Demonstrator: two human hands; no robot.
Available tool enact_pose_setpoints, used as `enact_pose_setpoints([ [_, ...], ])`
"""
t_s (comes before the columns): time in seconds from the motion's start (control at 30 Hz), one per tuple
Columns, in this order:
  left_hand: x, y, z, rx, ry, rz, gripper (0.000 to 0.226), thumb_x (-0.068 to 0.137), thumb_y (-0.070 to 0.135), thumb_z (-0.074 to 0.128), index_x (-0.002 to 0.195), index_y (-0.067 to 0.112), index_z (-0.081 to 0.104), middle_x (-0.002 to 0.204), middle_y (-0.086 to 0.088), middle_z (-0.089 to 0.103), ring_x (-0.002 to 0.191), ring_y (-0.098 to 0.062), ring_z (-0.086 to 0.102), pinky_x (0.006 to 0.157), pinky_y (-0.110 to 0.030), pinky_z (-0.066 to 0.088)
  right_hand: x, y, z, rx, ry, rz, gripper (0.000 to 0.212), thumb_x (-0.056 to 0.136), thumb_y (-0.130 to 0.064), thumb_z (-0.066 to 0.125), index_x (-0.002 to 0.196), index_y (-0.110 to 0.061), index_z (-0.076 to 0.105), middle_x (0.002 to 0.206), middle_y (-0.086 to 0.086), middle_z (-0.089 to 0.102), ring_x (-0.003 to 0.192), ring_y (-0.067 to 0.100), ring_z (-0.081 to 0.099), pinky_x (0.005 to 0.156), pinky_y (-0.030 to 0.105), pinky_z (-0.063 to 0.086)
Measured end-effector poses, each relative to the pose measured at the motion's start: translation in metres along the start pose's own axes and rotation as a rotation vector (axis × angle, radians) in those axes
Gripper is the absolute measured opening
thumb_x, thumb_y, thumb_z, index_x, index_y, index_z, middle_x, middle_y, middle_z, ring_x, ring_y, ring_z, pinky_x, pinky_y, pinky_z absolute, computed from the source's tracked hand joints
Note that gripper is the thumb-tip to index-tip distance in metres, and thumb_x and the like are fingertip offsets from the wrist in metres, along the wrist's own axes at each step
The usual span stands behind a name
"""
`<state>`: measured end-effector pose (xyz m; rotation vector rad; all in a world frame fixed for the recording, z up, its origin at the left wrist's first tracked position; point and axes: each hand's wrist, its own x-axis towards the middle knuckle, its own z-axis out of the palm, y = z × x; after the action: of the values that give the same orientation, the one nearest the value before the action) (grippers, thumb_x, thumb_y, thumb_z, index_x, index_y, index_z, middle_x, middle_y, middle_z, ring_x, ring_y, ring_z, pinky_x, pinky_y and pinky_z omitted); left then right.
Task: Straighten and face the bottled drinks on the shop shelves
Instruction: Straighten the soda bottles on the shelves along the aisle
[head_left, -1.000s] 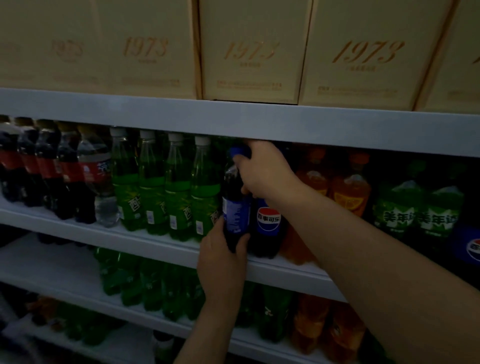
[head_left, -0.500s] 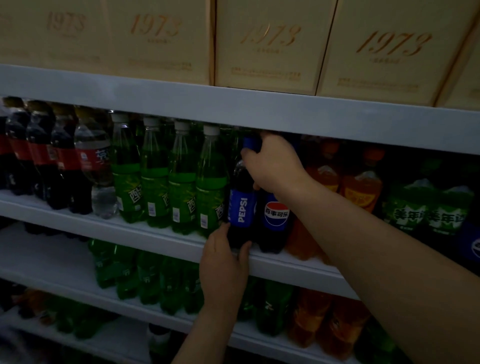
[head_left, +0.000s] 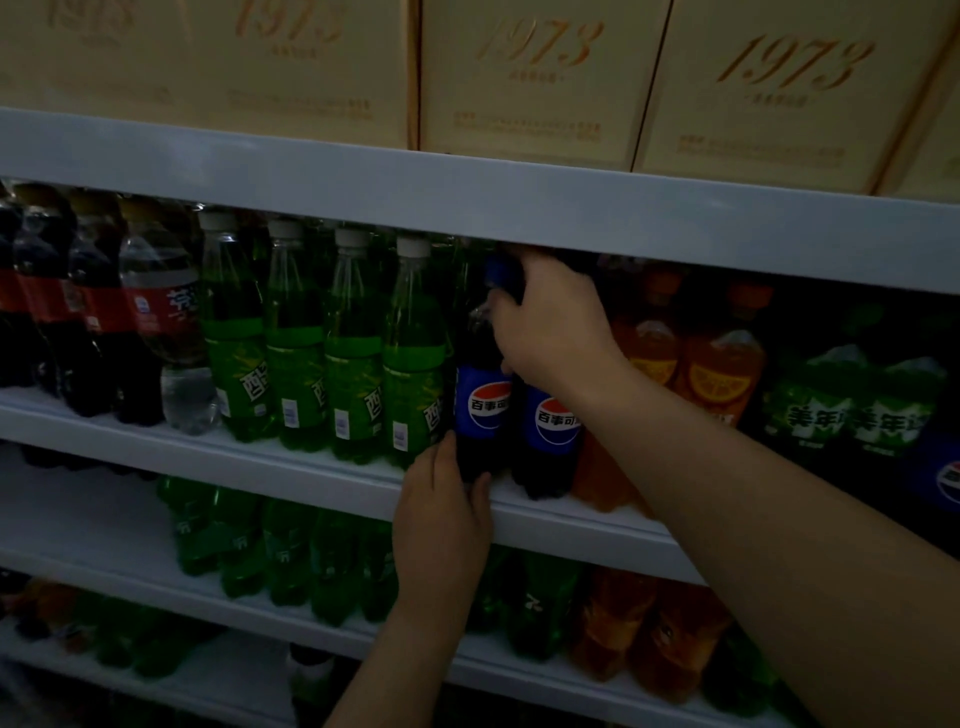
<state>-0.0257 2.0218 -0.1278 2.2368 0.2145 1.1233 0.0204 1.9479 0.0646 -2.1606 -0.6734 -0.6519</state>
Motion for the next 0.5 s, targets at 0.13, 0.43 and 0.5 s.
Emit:
enact_pose_setpoints([
  [0.13,-0.0025,-0.0004,-0.0013,0.000,0.043,-0.005,0.046,0.079,0.011,0.075,0.120,0.003,0.058,0.113,-0.012,0.058,0.095,-0.026,0.061,0.077,-0.024,0.045,0.0035,-0.0017,0.0001,-0.022,0.024,0.034,0.017,0.091,-0.020,0.057,0.105,-0.011,0.055,0.085,0.002,0.059,0.059,0.017,0.060,0.063,0.036,0.057],
  [0.43,0.0045,-0.0049,0.0025,-0.055,0.014,-0.052,0.073,0.067,0.040,0.083,0.124,0.007,0.052,0.116,-0.008,0.057,0.105,-0.022,0.057,0.081,-0.028,0.049,0.0038,-0.0047,0.0071,-0.154,0.076,0.068,0.030,0.090,-0.035,0.060,0.098,-0.007,0.061,0.079,-0.002,0.052,0.058,0.006,0.042,0.057,0.022,0.040],
  [0.5,0.0032,-0.0062,0.0036,-0.067,0.019,-0.059,0.073,0.067,0.040,0.083,0.125,0.009,0.051,0.116,-0.007,0.057,0.106,-0.019,0.055,0.081,-0.024,0.045,0.0026,-0.0061,0.0075,-0.172,0.102,0.068,0.031,0.090,-0.037,0.060,0.100,-0.007,0.061,0.085,0.000,0.057,0.067,0.009,0.048,0.058,0.020,0.038],
])
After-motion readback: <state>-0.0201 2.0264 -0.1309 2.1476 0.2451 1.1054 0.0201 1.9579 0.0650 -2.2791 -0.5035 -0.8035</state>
